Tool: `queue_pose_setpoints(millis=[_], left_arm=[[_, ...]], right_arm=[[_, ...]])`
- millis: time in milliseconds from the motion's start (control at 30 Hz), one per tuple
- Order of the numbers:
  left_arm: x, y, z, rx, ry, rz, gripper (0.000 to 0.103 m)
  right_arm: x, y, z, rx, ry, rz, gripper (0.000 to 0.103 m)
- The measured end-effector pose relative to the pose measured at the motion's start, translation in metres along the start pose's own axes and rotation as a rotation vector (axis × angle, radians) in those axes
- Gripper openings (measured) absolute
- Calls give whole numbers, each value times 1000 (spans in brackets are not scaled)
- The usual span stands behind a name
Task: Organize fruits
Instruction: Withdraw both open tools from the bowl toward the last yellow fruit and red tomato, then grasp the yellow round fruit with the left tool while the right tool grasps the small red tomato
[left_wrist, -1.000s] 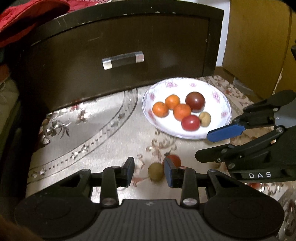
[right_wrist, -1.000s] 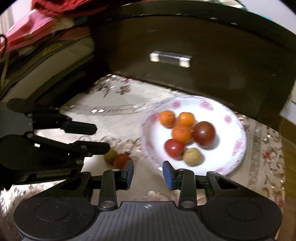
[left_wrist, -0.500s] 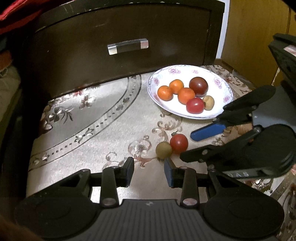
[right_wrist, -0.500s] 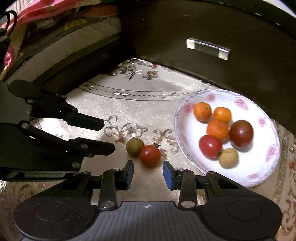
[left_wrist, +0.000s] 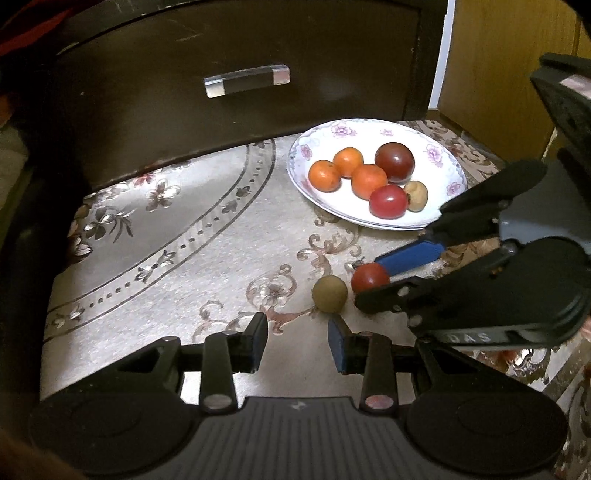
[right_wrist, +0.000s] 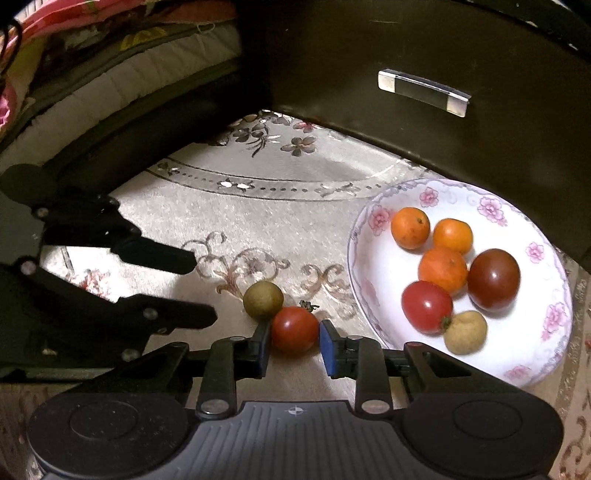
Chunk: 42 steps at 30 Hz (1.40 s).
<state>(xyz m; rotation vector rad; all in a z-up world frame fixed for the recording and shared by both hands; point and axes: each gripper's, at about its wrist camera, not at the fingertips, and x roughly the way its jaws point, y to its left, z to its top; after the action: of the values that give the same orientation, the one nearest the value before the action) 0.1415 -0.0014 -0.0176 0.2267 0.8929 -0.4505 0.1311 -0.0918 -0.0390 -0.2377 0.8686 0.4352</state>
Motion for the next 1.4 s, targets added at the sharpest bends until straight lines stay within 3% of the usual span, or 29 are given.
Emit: queue_pose_setpoints(millis=[500,1400], left_arm=[[31,-28,16,42,22,-23,42],[24,-40,13,55,35,-4,32]], right_arm=[[-23,-23,-19,92,47,-44,25],[-30,-21,-22,101,60,-115,25]])
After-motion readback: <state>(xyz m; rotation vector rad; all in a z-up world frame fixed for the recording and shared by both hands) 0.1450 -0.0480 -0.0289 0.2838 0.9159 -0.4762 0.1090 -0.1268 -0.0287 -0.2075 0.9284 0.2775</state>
